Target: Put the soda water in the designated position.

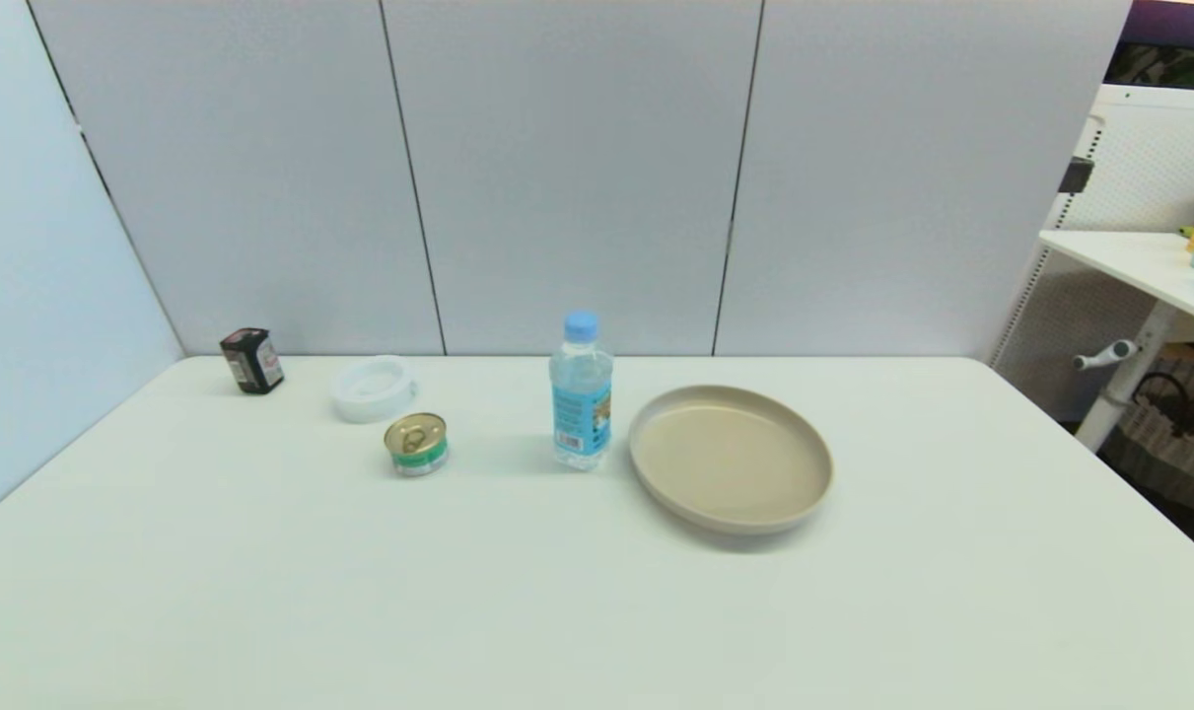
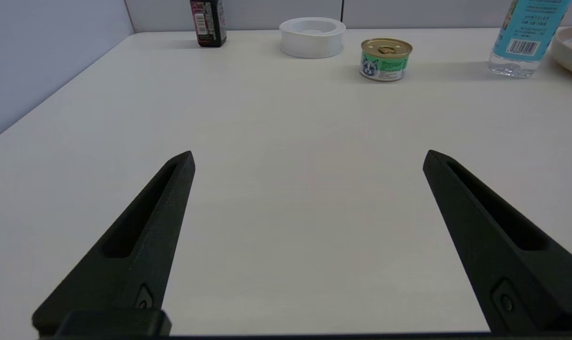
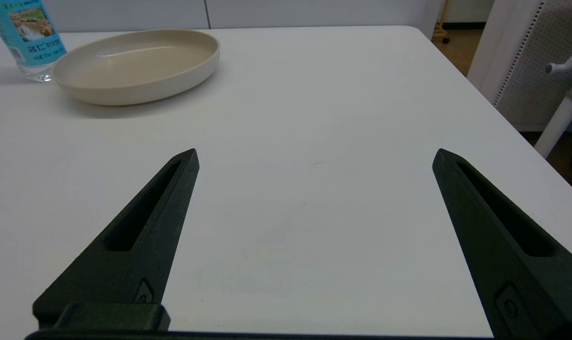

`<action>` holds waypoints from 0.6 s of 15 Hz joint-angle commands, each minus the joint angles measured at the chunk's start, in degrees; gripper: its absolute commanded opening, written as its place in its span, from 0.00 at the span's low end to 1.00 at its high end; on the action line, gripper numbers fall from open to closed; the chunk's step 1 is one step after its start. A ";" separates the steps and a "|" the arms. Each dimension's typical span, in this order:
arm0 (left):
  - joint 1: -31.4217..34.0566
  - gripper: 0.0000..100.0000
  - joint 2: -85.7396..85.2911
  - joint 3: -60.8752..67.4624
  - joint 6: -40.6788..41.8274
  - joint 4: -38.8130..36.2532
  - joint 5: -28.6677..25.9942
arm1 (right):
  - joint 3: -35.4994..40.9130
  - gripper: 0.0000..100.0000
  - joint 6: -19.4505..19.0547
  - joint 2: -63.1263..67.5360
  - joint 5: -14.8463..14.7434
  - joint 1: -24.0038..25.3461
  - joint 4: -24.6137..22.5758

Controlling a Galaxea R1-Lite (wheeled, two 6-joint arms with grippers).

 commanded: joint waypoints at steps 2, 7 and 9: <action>0.02 1.00 0.07 0.09 -0.98 0.09 0.08 | 0.09 1.00 0.00 0.07 0.00 0.02 -0.01; 0.02 1.00 0.07 0.09 -1.95 0.09 1.40 | 0.09 1.00 0.00 0.07 0.00 0.02 -0.01; 0.02 1.00 0.07 0.09 -1.95 0.09 1.49 | 0.09 1.00 0.00 0.07 0.00 0.02 -0.01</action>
